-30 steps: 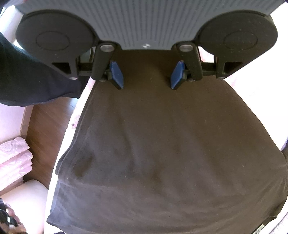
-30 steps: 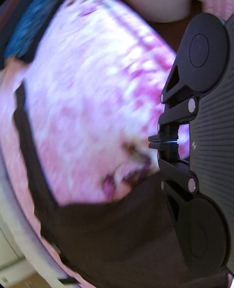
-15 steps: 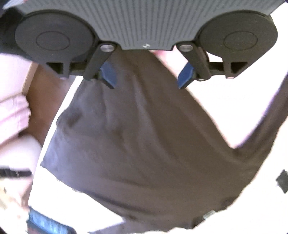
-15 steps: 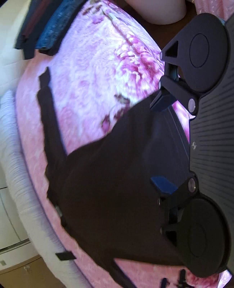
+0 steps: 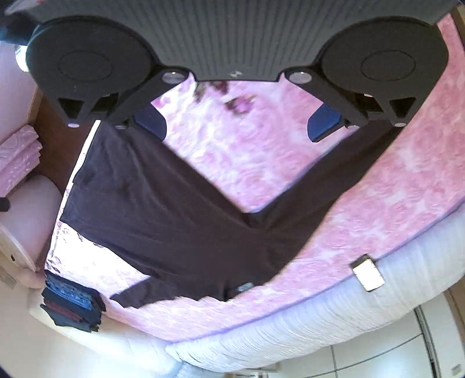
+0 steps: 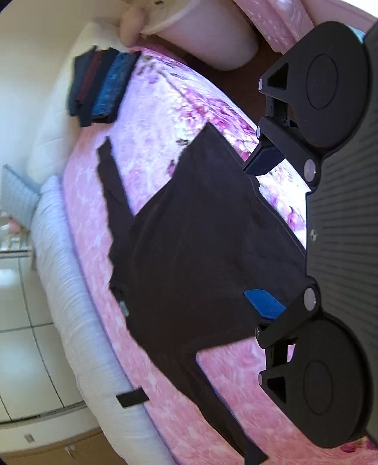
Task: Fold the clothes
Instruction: 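Release the sweater and lift both grippers above the flat sweater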
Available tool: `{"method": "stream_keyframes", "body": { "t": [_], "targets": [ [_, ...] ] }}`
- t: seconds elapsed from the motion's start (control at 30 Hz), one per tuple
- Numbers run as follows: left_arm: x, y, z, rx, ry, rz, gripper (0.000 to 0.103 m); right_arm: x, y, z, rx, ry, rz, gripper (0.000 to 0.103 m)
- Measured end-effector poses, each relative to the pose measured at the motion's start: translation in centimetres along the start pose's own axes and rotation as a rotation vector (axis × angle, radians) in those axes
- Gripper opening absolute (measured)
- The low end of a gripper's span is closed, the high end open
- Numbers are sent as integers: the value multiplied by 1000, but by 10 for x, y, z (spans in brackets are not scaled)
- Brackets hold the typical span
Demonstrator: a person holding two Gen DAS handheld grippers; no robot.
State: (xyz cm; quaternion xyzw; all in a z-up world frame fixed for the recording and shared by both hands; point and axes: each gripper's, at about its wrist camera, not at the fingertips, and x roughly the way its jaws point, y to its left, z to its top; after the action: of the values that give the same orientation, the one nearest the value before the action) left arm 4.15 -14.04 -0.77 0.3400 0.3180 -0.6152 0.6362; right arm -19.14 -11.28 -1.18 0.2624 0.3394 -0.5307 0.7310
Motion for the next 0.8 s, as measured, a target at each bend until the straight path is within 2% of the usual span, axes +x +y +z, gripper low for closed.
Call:
{"method": "stream_keyframes", "body": {
  "t": [0.13, 0.23, 0.4, 0.53, 0.8],
  "targets": [
    [-30, 22, -18, -9, -18, 31, 102, -32, 21, -5, -35, -20, -29, 88],
    [-42, 21, -22, -26, -39, 27, 102, -48, 33, -8, -69, -21, -44, 88],
    [-60, -1, -20, -33, -75, 18, 102, -68, 37, -14, -102, -22, -39, 88],
    [-66, -26, -18, 11, -82, -13, 102, -82, 29, -29, -113, -17, -54, 88],
    [-65, -59, -16, 93, -63, -50, 102, -97, 8, -62, -18, 13, -63, 88]
  ]
}}
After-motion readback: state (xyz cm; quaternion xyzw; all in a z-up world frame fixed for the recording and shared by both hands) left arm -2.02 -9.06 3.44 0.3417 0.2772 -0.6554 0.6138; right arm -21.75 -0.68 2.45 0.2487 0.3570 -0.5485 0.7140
